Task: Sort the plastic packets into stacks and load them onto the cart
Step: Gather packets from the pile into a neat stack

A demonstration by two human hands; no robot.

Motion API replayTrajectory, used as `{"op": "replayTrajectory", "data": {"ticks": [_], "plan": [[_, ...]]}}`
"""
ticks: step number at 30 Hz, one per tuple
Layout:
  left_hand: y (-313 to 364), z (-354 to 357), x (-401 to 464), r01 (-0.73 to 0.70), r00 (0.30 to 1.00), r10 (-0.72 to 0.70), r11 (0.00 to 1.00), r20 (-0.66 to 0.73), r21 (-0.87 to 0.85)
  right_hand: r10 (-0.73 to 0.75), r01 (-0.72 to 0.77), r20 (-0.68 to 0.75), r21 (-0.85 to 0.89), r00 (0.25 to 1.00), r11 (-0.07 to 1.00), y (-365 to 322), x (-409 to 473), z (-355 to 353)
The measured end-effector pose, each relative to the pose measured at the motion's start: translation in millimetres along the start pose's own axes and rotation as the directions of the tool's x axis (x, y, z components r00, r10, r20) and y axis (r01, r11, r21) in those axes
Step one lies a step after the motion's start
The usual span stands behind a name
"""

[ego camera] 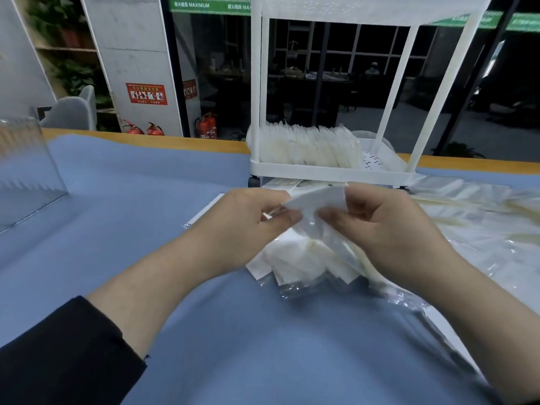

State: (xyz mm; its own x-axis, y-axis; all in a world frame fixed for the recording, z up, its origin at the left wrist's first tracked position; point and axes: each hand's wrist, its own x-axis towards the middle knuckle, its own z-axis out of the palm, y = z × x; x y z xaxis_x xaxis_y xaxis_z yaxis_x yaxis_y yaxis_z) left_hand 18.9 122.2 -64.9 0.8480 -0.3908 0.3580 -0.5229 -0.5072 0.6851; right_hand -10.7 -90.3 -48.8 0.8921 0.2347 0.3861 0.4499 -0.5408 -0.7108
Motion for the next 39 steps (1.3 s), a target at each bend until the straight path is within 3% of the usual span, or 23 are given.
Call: {"op": "replayTrajectory", "data": {"ticks": [3,9,12,16,19,21,23,25,27,29,32,34,36,39], "plan": [[0,-8,2,0.042,0.996,-0.048,0.996,-0.079,-0.076,0.046,-0.046,0.018,0.018,0.999,0.999,8,1,-3],[-5,-21,6,0.074,0.95,-0.12,0.984,-0.288,-0.164,0.147,-0.04,0.283,-0.352,0.948,0.935,16,-5,-20],[-1,-12,5,0.129,0.944,-0.213,0.941,-0.251,-0.313,0.102,-0.036,0.199,-0.31,0.975,0.95,16,-2,-4],[-2,14,5,0.269,0.943,-0.314,0.914,-0.113,-0.303,0.079,-0.004,0.209,-0.336,0.975,0.942,16,2,10],[0,5,9,0.21,0.92,-0.283,0.94,-0.272,-0.268,0.092,0.012,0.251,-0.382,0.964,0.924,13,0,-15],[0,-8,9,0.163,0.917,-0.221,0.967,-0.331,-0.195,0.181,0.053,0.447,-0.461,0.876,0.886,9,-5,-34],[-1,-8,6,0.199,0.948,-0.208,0.978,-0.242,-0.06,0.308,0.104,0.596,-0.555,0.742,0.825,8,-9,-37],[-1,0,4,0.267,0.958,-0.261,0.963,-0.12,0.038,0.275,0.19,0.62,-0.577,0.735,0.795,13,-9,-28],[-3,4,5,0.283,0.956,-0.277,0.957,-0.096,0.061,0.122,0.28,0.572,-0.563,0.811,0.777,13,-8,-16],[-1,1,5,0.262,0.951,-0.26,0.965,-0.168,-0.013,0.008,0.324,0.515,-0.551,0.857,0.769,12,-6,-8],[6,-5,4,0.221,0.922,-0.268,0.957,-0.28,-0.188,-0.066,0.233,0.343,-0.471,0.937,0.851,11,-4,-5],[9,-6,3,0.21,0.896,-0.309,0.928,-0.319,-0.309,-0.096,0.124,0.107,-0.291,0.99,0.949,8,-2,-5],[10,-6,3,0.195,0.882,-0.349,0.882,-0.316,-0.43,-0.05,0.044,-0.153,-0.041,0.987,0.998,6,1,-7],[16,-8,2,0.174,0.907,-0.381,0.729,-0.18,-0.662,0.05,0.014,-0.32,0.195,0.946,0.981,7,5,-10]]}}
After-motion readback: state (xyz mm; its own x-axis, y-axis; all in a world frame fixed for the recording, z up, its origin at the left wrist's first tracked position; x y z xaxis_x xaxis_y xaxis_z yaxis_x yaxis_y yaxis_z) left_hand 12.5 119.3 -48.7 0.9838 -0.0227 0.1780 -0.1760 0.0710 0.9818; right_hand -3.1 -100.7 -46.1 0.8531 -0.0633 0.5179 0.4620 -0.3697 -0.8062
